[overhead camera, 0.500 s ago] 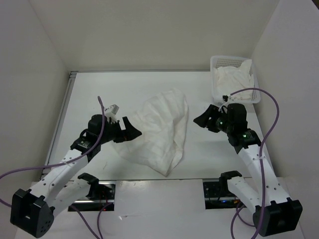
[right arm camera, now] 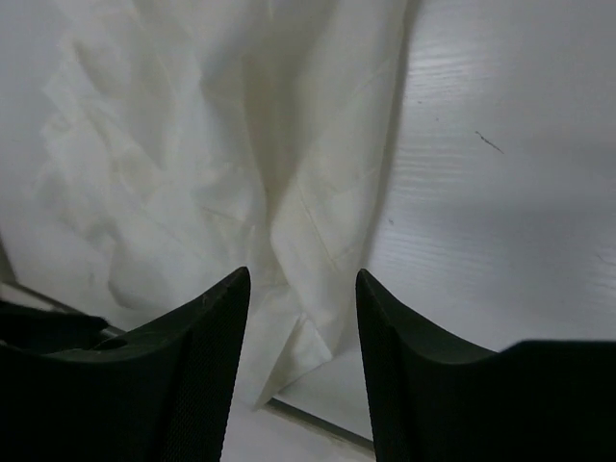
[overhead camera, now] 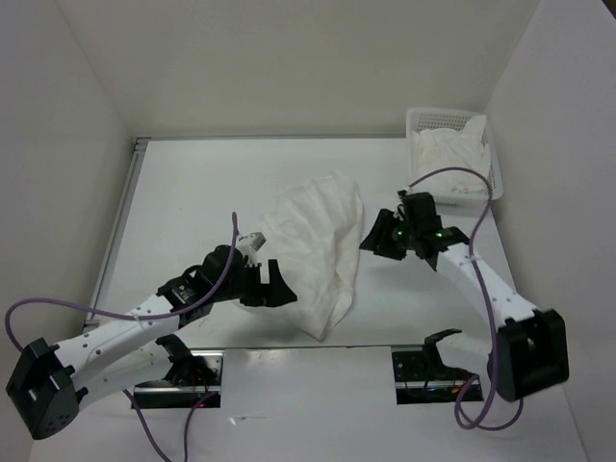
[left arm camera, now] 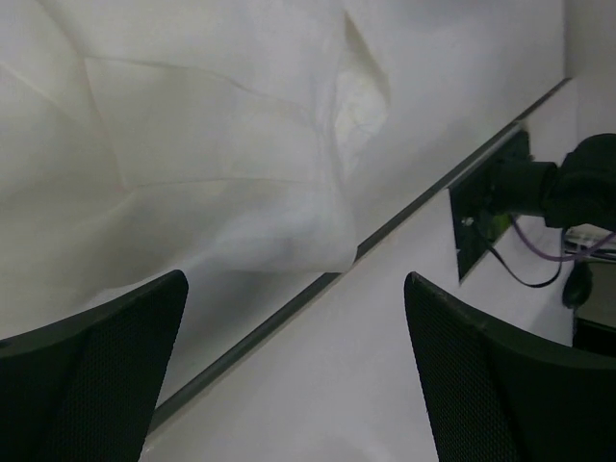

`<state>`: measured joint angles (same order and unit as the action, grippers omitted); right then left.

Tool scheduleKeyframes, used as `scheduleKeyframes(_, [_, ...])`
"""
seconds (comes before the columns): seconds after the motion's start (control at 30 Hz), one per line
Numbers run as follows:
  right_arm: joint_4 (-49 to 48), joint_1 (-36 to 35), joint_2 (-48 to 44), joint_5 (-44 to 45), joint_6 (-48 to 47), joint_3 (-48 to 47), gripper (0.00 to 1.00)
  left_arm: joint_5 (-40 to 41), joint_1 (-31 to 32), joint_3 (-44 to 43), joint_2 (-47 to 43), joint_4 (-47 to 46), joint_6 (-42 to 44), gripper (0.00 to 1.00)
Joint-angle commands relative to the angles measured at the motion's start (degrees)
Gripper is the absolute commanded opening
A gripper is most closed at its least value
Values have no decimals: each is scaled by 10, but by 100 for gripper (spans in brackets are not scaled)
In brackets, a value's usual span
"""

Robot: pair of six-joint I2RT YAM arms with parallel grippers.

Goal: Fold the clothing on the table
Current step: Grab the skirt from the pile

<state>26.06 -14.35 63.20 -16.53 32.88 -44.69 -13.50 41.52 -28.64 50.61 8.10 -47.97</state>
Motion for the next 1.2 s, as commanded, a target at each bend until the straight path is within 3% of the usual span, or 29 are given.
scheduleKeyframes(0.0, [32, -70, 99, 104, 6, -44, 53, 65, 15, -47, 13, 33, 6, 100])
scheduleKeyframes(0.03, [53, -117, 145, 162, 11, -63, 53, 72, 15, -55, 13, 33, 6, 100])
scheduleKeyframes(0.13, [71, -187, 205, 207, 24, -84, 55, 84, 15, -61, -6, 33, 11, 100])
scheduleKeyframes(0.37, [109, -269, 248, 274, 53, -103, 58, 90, 15, -50, -27, 33, 1, 100])
scheduleKeyframes(0.57, [133, -292, 255, 325, 92, -97, 58, 85, 15, -50, -9, 15, 1, 100])
scheduleKeyframes(0.7, [138, -297, 286, 350, 107, -102, 39, 74, 15, -50, 12, 9, 1, 100])
scheduleKeyframes(0.73, [145, -297, 303, 366, 116, -111, 23, 73, 15, -57, 12, 9, 1, 100])
scheduleKeyframes(0.77, [145, -297, 310, 373, 123, -116, 16, 73, 15, -57, 18, 9, 6, 100])
scheduleKeyframes(0.8, [151, -297, 317, 395, 128, -129, 0, 73, 15, -57, 18, 9, 6, 100])
scheduleKeyframes(0.93, [184, -297, 286, 456, 142, -186, 0, 56, 15, -57, 23, 3, 6, 100])
scheduleKeyframes(1.07, [184, -297, 213, 450, 131, -224, 0, 16, 28, -81, 49, 9, 38, 100])
scheduleKeyframes(1.17, [172, -297, 179, 412, 105, -251, 0, 62, 72, -120, 84, 46, 55, 100])
